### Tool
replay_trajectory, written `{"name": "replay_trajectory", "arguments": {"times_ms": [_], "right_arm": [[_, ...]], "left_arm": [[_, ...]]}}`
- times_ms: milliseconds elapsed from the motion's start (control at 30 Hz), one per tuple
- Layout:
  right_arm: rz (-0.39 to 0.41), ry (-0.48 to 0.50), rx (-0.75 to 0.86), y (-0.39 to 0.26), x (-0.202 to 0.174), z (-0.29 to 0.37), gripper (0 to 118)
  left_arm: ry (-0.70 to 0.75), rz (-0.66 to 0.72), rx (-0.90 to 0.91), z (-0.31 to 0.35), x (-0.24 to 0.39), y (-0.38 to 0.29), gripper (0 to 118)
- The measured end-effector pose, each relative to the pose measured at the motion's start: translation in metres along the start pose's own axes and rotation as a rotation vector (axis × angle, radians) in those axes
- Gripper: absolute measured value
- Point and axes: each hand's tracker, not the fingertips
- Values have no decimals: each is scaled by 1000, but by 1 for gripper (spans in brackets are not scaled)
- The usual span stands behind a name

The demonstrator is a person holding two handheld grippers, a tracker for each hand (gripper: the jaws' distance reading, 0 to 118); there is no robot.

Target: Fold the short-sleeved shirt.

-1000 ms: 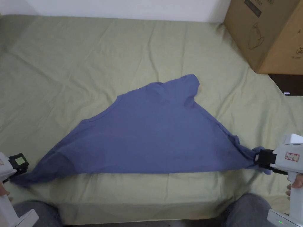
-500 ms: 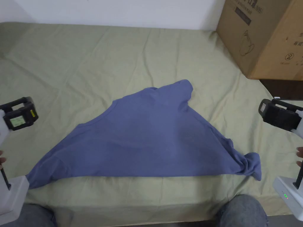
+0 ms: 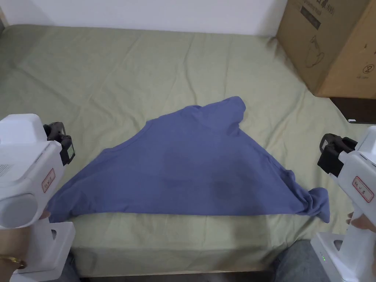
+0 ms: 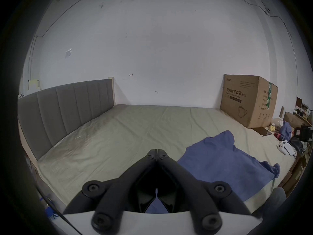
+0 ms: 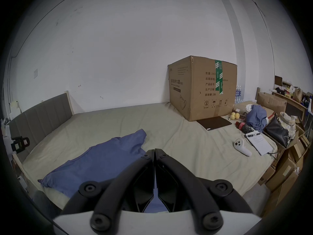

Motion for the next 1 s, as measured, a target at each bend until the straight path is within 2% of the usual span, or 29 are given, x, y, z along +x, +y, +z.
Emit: {"name": "replay_trajectory", "arguments": {"times_ms": [233, 367, 400, 433, 567, 633, 667, 733, 867, 1000], "right_arm": [[21, 24, 0, 3, -7, -2, 0], [40, 35, -8, 3, -9, -4, 0], [38, 37, -12, 3, -10, -5, 0], [39, 36, -13, 3, -10, -6, 0], [53, 41, -28, 3, -11, -11, 0], [53, 49, -41, 3, -11, -15, 0], [54, 51, -45, 3, -11, -16, 0], [64, 51, -54, 3, -13, -18, 0], [78, 54, -77, 1, -16, -24, 0], [87, 51, -98, -2, -19, -29, 0]], "left_arm": [[9, 29, -60, -3, -11, 6, 0], [32, 58, -216, -16, -36, 16, 0], [51, 93, -240, -19, -44, 16, 4], [51, 112, -287, -23, -53, 16, 12], [101, 174, -474, -42, -87, 5, 116], [58, 189, -580, -55, -101, -7, 118], [22, 197, -571, -57, -106, -13, 118], [45, 201, -662, -68, -116, -26, 118], [60, 71, -770, -84, -107, -54, 118], [48, 23, -858, -103, -95, -79, 118]]}}
